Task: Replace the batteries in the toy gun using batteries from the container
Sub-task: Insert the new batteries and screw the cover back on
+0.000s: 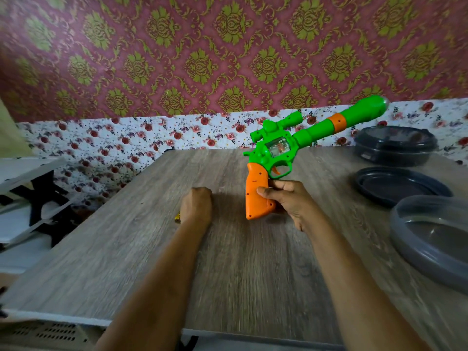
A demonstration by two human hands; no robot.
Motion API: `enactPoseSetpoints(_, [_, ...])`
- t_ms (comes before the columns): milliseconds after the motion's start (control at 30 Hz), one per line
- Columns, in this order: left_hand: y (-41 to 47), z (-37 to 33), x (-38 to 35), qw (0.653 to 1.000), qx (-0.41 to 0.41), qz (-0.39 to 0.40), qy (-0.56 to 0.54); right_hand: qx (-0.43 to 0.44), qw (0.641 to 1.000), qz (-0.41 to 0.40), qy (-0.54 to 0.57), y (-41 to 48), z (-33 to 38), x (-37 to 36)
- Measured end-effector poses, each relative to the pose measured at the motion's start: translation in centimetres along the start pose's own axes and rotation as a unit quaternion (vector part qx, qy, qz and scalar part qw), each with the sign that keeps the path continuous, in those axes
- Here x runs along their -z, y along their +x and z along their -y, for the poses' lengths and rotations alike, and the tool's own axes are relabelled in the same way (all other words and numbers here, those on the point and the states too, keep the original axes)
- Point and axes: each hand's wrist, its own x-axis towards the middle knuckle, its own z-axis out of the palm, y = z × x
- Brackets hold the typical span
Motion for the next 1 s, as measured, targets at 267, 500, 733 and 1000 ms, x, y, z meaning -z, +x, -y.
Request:
enactPoseSetpoints(267, [0.4,-0.3,0.0,0.998,-0.031,-0.023,0.051,0.01,1.0,0.004,-0.001,0.2,-0.1,-0.1])
enactPoseSetpoints(500, [0.3,-0.4,0.0,0.994,-0.044,-0.024,0.1,0.01,1.0,-0.017,0.011,0.1,-0.6,0.0])
enactPoseSetpoints(733, [1.9,0.2,0.4,0.997,-0.053,0.032,0.04,0.009,1.0,-0.024,0.018,0.1,-0.5,0.5])
enactPoseSetpoints(1000, [2.1,-0.1,0.1,0.994,-0.071,0.028,0.084,0.005,1.0,-0.02,0.012,0.3,-0.4,0.2])
